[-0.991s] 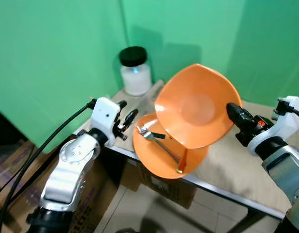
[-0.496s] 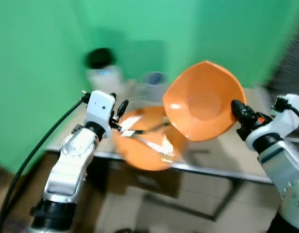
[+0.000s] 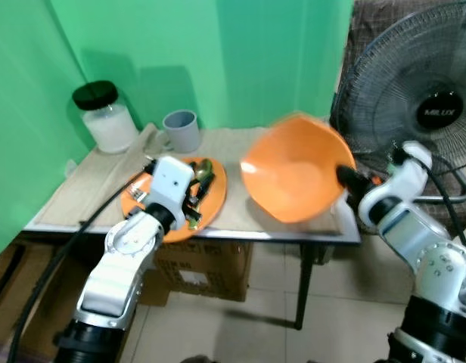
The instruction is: Setting the table
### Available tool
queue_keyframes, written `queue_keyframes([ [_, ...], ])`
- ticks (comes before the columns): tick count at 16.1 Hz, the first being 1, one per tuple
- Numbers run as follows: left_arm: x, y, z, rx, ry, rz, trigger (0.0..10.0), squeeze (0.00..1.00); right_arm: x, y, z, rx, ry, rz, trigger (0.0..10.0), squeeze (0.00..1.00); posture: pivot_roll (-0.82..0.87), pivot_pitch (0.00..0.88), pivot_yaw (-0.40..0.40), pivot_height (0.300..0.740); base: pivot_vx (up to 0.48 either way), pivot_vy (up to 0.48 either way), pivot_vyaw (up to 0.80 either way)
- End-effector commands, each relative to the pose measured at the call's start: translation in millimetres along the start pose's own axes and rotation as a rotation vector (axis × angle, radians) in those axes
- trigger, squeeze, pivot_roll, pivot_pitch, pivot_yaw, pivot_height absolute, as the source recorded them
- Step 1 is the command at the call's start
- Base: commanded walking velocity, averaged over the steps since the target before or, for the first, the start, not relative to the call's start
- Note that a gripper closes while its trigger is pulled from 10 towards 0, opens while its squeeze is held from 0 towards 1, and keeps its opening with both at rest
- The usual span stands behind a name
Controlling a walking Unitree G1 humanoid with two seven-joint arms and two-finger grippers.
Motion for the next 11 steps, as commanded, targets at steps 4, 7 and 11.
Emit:
queue_keyframes([
  [4,4.3,-3,-12.4,0.021,-0.087,0.041,10.0,0.00,29.0,7,43.8,0.078,0.083,0.169,10.0,0.00,0.00,0.000,0.074,0.740,0.000,0.000,0.00],
  [7,2.1,-7,-18.8,0.048,-0.138,0.056,10.0,0.00,26.9,17,66.6,0.073,0.019,0.257,10.0,0.00,0.01,0.000,0.068,0.740,0.000,0.000,0.00],
  [11,-2.2,-17,-32.1,0.101,-0.201,0.060,10.0,0.00,21.9,8,87.4,0.116,-0.076,0.260,10.0,0.00,0.02,0.000,0.058,0.740,0.000,0.000,0.00],
])
Point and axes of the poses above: a point about 5 cm out from each wrist's last joint towards the gripper, its own z axis pointing out of the wrist towards the gripper, its own y axis along the axis of the wrist's last joint, x = y × z, the point moved 3 cm from there along z, pointing out of the wrist towards the gripper, and after that the axes turned 9 degrees about z, right-handed, at the moved point
